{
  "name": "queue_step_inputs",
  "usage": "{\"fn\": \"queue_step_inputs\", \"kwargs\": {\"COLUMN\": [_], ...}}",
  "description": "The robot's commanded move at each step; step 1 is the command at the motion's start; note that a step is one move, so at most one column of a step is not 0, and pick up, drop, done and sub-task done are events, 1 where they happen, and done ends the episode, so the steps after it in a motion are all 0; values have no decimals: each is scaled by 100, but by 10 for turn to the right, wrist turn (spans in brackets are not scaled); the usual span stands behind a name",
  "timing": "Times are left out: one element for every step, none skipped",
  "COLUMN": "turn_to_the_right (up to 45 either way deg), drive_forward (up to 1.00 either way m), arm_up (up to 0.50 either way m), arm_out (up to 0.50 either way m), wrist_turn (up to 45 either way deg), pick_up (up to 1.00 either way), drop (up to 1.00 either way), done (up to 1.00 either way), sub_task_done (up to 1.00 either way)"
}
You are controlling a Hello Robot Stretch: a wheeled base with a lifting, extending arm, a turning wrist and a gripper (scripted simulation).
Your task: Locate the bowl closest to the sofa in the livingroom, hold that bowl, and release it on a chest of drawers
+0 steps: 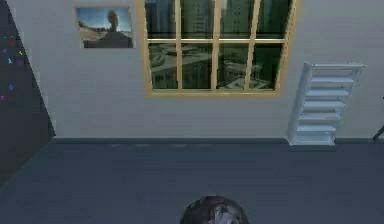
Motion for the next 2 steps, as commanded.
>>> {"fn": "queue_step_inputs", "kwargs": {"turn_to_the_right": [450, 450], "drive_forward": [0, 0], "arm_up": [0, 0], "arm_out": [0, 0], "wrist_turn": [0, 0], "pick_up": [0, 0], "drop": [0, 0], "done": [0, 0], "sub_task_done": [0, 0]}}
